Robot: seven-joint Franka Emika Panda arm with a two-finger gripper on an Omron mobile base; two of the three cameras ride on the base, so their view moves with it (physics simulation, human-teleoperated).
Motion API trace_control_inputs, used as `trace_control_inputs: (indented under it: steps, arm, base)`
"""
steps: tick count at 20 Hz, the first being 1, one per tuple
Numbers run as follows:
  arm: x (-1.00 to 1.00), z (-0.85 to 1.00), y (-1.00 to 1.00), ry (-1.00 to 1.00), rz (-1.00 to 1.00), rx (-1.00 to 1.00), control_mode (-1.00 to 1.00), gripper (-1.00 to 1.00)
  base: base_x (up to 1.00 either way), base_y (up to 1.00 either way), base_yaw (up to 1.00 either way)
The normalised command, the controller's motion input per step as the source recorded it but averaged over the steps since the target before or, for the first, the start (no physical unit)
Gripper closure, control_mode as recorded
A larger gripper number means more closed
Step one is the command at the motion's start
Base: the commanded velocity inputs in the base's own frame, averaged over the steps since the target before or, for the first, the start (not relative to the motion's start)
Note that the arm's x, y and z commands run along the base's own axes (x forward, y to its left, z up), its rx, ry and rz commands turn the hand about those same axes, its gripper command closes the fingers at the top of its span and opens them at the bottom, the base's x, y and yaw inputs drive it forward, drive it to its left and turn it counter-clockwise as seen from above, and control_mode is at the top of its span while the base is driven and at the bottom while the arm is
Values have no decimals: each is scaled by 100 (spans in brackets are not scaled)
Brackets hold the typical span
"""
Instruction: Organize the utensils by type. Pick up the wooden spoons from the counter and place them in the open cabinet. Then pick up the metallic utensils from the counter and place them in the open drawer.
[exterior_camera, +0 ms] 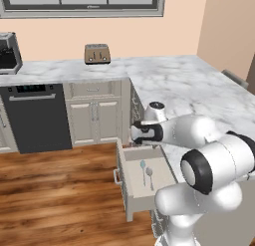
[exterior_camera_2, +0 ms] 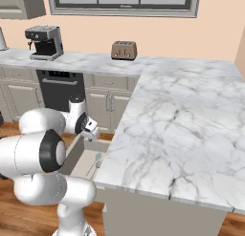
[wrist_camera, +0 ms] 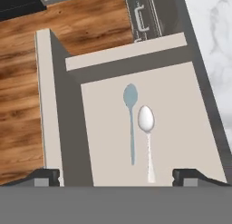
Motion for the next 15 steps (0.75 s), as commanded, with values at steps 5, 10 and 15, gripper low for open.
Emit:
trace_control_inputs:
  steps: [5,10,15]
  arm:
    - [-26,85,0,0,-3,0,-100,-100]
    - [-61,84,0,0,-5,0,-100,-100]
    - [-58,85,0,0,-5,0,-100,-100]
  base:
    - [0,0,0]
    - [0,0,0]
    - [0,0,0]
